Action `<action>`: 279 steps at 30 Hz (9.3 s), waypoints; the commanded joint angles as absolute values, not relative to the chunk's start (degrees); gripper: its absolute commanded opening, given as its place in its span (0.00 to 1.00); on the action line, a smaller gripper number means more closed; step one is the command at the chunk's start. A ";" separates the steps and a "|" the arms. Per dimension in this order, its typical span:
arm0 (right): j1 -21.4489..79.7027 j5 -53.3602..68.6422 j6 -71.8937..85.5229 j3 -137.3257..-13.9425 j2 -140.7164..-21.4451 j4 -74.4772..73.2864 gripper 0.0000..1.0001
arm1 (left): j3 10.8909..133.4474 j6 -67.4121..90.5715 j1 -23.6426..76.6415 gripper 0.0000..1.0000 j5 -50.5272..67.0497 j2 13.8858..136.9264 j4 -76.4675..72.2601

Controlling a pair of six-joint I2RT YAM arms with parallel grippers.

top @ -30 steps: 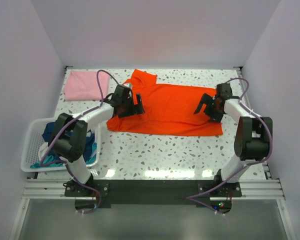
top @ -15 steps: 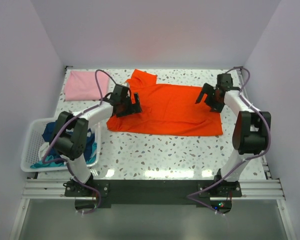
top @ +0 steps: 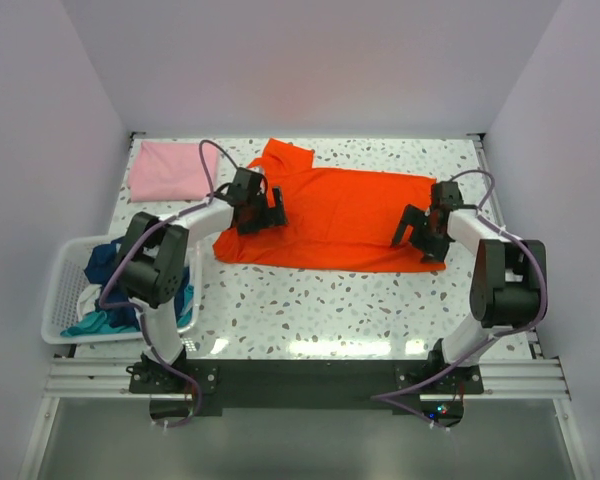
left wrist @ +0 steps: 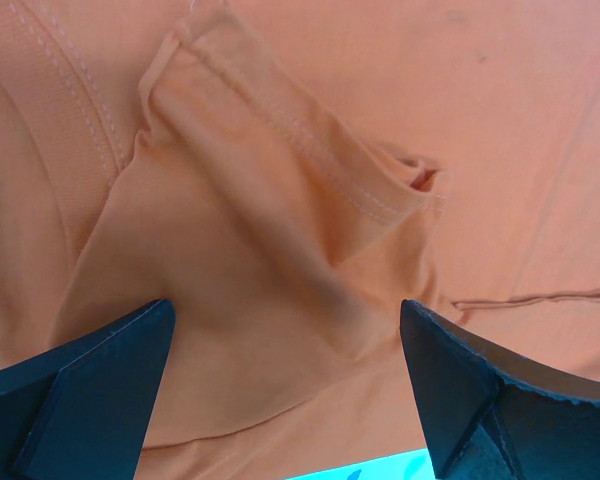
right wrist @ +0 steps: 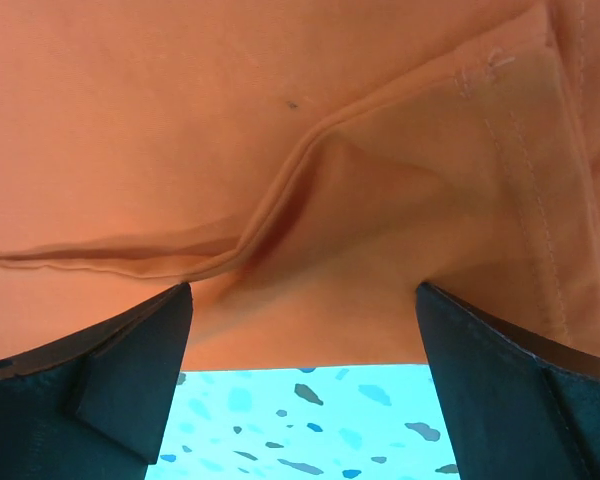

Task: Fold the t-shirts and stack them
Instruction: Fold the tshirt

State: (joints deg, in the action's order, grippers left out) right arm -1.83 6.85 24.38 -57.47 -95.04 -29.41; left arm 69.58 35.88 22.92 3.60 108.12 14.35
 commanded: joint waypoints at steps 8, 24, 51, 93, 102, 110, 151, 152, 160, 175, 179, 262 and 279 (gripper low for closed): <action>-2.20 3.34 26.01 -46.17 -92.91 -30.76 0.99 | 54.87 38.75 22.68 1.00 3.87 99.15 11.52; -2.29 4.75 25.49 -41.47 -68.03 -37.96 0.99 | 48.41 42.98 29.35 1.00 -6.48 79.20 21.86; -2.29 0.35 22.76 -45.88 -66.18 -42.54 0.99 | 77.78 41.48 39.81 0.61 -15.20 109.50 31.73; -2.37 0.18 22.94 -45.70 -66.53 -42.01 0.99 | 82.44 36.83 40.87 0.52 -13.88 114.35 28.65; -2.29 0.18 23.20 -47.89 -66.45 -42.28 0.99 | 86.57 32.71 40.78 0.83 -15.29 107.85 28.39; -2.29 -0.97 23.90 -51.85 -67.50 -42.63 0.99 | 97.79 29.27 32.37 1.00 -15.03 111.26 28.65; -2.29 1.58 23.03 -51.50 -67.94 -40.61 0.99 | 139.40 24.35 20.39 0.42 -21.45 155.39 30.59; -2.37 1.67 23.03 -51.42 -67.94 -40.43 0.99 | 138.70 24.35 20.48 0.36 -21.10 154.96 30.59; -2.29 0.27 22.85 -53.16 -68.82 -40.43 0.99 | 135.97 23.82 20.48 0.00 -19.25 150.92 29.28; -2.72 -11.95 23.21 -82.84 -101.05 -39.29 0.96 | 120.69 21.45 21.01 0.00 -12.13 135.37 19.62; -2.81 -16.43 21.36 -92.27 -110.90 -41.22 0.89 | 116.29 20.48 21.09 0.00 -10.99 132.54 17.58; -3.34 -17.23 22.59 -74.00 -96.77 -33.14 0.00 | 42.28 34.89 24.17 0.00 -11.34 64.87 7.29; -3.25 -14.68 21.01 -72.60 -96.59 -32.26 0.00 | 37.36 47.72 33.84 0.00 -24.96 54.59 23.02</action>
State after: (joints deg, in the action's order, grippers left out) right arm -3.05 -15.27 21.85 -73.41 -98.80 -33.30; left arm 38.26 44.01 33.36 -19.14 56.47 19.05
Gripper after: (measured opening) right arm 0.026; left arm 0.035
